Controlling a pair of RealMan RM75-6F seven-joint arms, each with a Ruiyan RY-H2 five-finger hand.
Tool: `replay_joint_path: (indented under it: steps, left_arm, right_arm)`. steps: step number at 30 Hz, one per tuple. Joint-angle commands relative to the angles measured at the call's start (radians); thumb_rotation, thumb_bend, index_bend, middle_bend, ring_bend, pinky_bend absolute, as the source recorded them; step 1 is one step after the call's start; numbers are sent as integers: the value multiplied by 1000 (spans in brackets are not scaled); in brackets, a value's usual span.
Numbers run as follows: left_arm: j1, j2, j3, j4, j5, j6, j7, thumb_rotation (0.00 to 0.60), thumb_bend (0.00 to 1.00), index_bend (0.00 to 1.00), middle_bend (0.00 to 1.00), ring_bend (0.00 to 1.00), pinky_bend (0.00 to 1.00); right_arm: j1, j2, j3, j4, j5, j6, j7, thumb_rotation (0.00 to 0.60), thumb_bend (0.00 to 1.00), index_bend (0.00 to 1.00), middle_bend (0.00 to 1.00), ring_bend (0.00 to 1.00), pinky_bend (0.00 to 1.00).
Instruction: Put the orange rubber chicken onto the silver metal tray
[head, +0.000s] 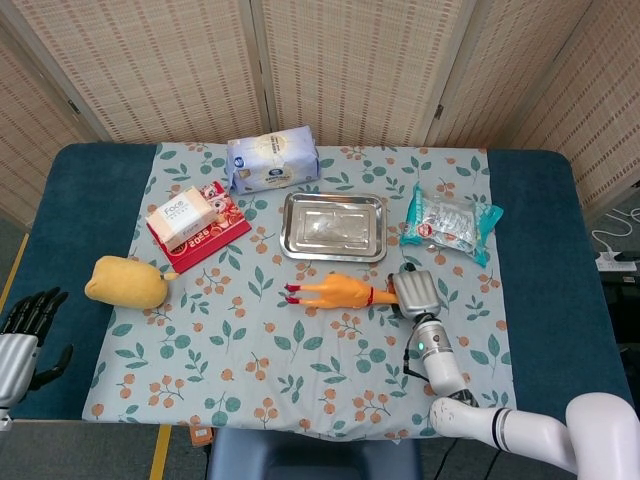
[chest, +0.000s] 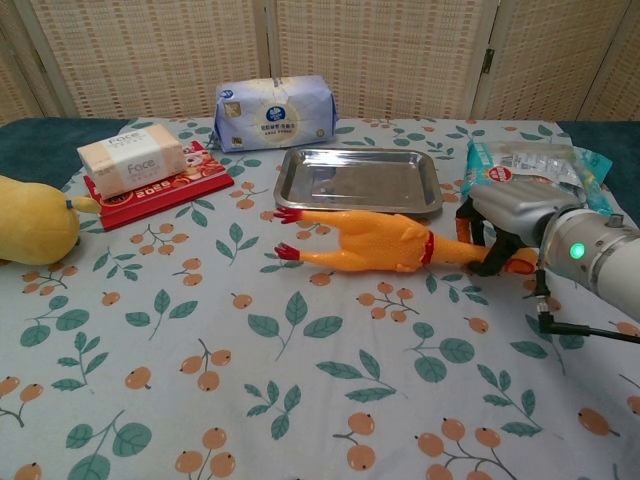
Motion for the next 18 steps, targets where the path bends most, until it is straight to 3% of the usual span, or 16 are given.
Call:
replay_joint_path:
  steps: [1, 8, 12, 18]
  left_arm:
    - [0, 1, 0, -1, -2, -1, 2, 600, 445, 0, 0, 0, 64]
    - [0, 1, 0, -6, -6, -6, 11, 600, 447, 0, 0, 0, 65]
    - [1, -3, 0, -11, -3, -4, 25, 600, 448, 0, 0, 0, 64]
    - [0, -13, -2, -3, 0, 2, 39, 600, 448, 0, 0, 0, 67]
  right_arm:
    - [-9, 10, -9, -15, -82, 10, 66, 600, 382, 869, 638, 722, 989]
    - [-23, 26, -21, 2, -243, 20, 226, 600, 479, 907, 684, 891, 1000]
    - [-27, 51, -31, 32, -406, 12, 446, 600, 509, 909, 689, 924, 1000]
    - [-25, 88, -37, 47, -510, -8, 647, 600, 509, 909, 689, 926, 1000]
